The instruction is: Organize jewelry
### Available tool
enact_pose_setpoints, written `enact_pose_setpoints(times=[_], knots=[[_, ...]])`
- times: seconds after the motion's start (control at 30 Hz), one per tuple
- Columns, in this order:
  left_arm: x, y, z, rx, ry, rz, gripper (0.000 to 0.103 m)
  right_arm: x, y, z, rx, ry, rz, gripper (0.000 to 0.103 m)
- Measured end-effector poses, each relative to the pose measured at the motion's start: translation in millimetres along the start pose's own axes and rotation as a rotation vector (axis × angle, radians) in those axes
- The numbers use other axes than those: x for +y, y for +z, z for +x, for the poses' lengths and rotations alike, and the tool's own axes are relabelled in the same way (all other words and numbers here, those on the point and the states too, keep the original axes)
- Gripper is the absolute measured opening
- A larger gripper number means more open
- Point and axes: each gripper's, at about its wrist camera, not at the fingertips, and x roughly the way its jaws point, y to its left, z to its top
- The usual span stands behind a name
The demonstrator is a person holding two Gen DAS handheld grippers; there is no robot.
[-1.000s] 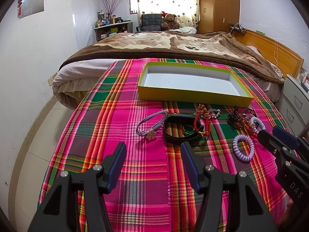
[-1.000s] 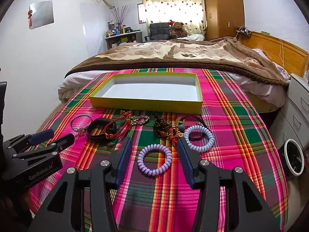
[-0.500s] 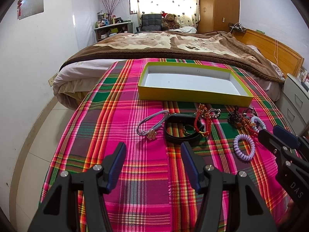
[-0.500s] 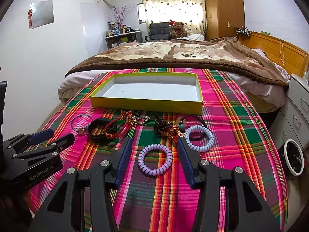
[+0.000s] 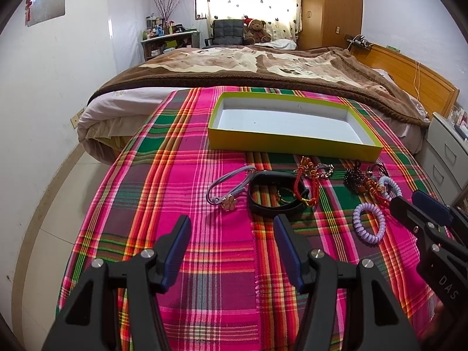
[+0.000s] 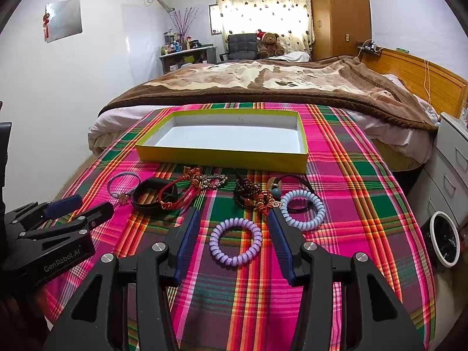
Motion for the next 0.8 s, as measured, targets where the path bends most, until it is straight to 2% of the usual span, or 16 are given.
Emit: enact_pose_setpoints(times=[0.4,0.5,0.6,0.73,0.8], knots=[[25,13,12,0.010,-0.069,-0.041,0.060,-14,2,11,0.021,-0.033,0.016,0.049],[29,18,18,0.024,-0.115,-0.017,0.060,-18,4,14,0.024,-0.032,0.009,0.049],[40,25,29,0.057,-0.185,-0.036,0.060,-32,7,17,0.026,-0.023,0.025,0.049],[48,34,45,0.072,-0.177,-0.045,0.060,-60,13,29,0.061,-0.073,0.054,0.049],[50,36,53,0.101,-0.212,-0.055,0.060,-72,16,35,0.077,-0.062,0.076,0.049]])
